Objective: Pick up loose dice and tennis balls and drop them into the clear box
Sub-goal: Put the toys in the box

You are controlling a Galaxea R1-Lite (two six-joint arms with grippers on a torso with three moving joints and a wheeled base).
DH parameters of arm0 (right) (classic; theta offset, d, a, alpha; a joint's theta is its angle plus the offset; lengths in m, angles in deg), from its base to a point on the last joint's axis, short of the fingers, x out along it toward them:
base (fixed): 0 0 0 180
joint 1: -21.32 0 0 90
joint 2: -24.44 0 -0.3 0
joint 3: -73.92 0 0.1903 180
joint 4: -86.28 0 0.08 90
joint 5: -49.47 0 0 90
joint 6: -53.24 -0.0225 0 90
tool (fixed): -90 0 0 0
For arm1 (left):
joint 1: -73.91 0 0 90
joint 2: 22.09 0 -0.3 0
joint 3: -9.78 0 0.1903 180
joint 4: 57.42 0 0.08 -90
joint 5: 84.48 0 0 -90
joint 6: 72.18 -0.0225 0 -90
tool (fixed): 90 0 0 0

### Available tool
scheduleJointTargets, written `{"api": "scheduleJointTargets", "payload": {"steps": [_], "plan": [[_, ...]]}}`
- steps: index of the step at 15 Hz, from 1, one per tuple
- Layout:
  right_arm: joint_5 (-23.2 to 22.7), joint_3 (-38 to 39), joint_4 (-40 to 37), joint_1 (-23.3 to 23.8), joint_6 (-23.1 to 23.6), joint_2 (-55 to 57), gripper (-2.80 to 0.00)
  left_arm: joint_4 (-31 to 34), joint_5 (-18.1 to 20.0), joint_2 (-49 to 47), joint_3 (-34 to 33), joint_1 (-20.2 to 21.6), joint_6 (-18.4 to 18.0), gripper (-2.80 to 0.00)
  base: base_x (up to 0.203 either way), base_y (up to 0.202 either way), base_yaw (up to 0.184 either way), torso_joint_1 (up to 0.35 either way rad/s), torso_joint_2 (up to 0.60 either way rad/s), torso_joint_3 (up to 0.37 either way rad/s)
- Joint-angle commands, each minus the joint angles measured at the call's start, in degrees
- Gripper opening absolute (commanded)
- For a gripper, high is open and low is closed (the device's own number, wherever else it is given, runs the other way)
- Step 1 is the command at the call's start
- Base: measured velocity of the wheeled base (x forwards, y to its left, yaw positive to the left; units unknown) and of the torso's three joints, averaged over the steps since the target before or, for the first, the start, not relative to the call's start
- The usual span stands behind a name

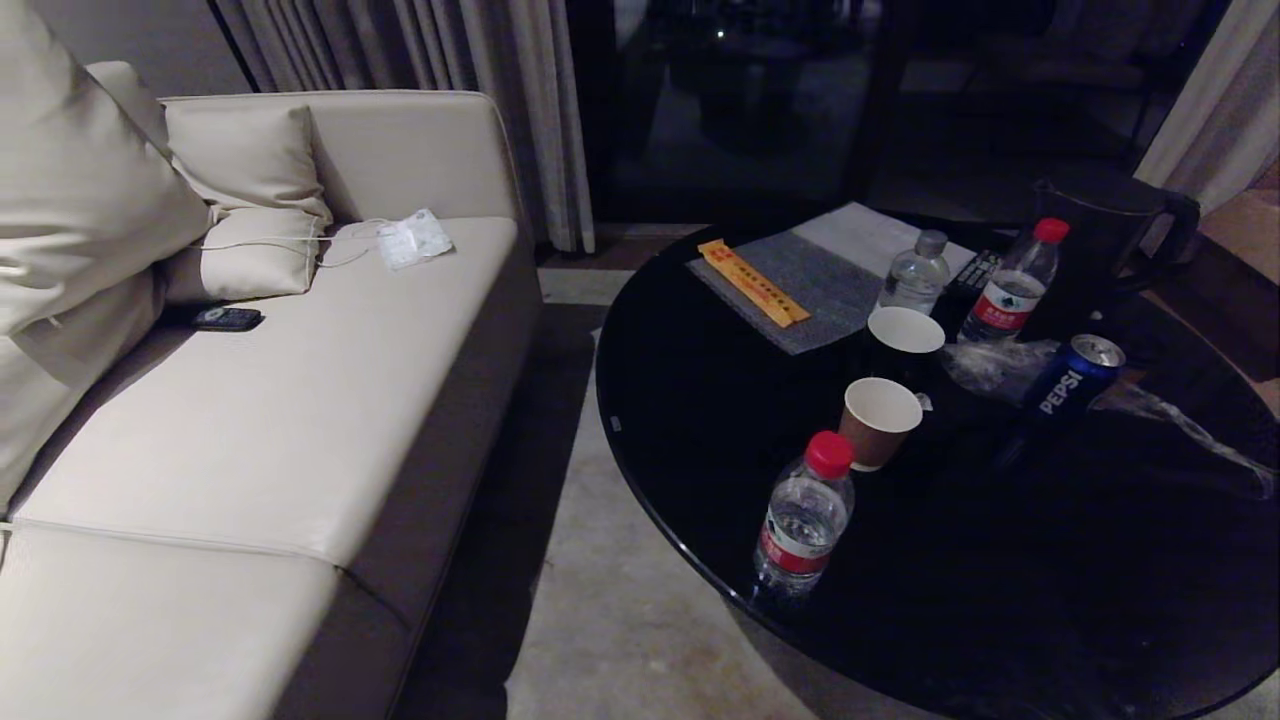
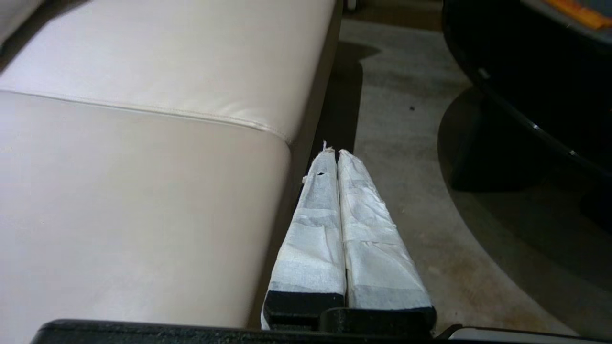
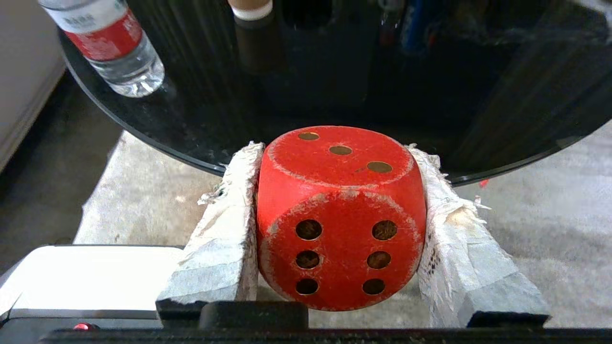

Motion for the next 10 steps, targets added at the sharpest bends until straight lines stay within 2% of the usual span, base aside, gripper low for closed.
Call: {"api": "scheduleJointTargets", "payload": {"steps": [1, 10], "plan": [[-0.02, -0.01, -0.1, -0.02, 0.0, 0.07, -2.8, 0.0, -0.05, -0.09, -0.09, -0.02, -0.04, -2.8, 0.0, 0.0, 0.0, -0.001, 0.0, 0.2], [-0.02, -0.01, -0.1, -0.02, 0.09, 0.07, -2.8, 0.09, 0.39, -0.09, -0.09, -0.02, -0.25, -2.8, 0.0, 0.0, 0.0, 0.002, 0.0, 0.199]]}}
